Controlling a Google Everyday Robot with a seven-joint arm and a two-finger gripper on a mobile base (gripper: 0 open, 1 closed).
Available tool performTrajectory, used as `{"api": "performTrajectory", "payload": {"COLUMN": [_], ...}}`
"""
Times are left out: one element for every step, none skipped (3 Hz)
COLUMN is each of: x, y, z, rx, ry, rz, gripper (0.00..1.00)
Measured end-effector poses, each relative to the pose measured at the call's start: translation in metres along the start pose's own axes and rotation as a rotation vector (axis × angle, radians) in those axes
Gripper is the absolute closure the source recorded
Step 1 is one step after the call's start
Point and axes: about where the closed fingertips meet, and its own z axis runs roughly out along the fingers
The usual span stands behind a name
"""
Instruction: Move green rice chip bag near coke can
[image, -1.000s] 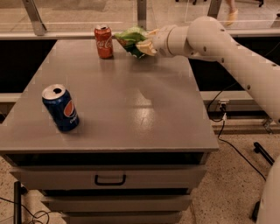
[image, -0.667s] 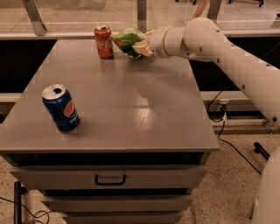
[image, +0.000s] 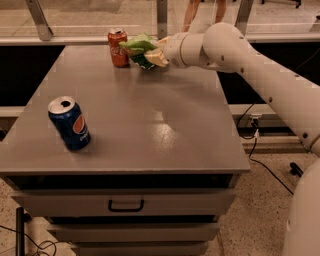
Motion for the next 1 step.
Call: {"api": "performTrajectory", "payload": {"x": [-0.0004], "y": [0.0018], "z": [0.002], "rx": [-0.003], "ry": [-0.001], "rz": [0.0], "gripper": [0.82]}}
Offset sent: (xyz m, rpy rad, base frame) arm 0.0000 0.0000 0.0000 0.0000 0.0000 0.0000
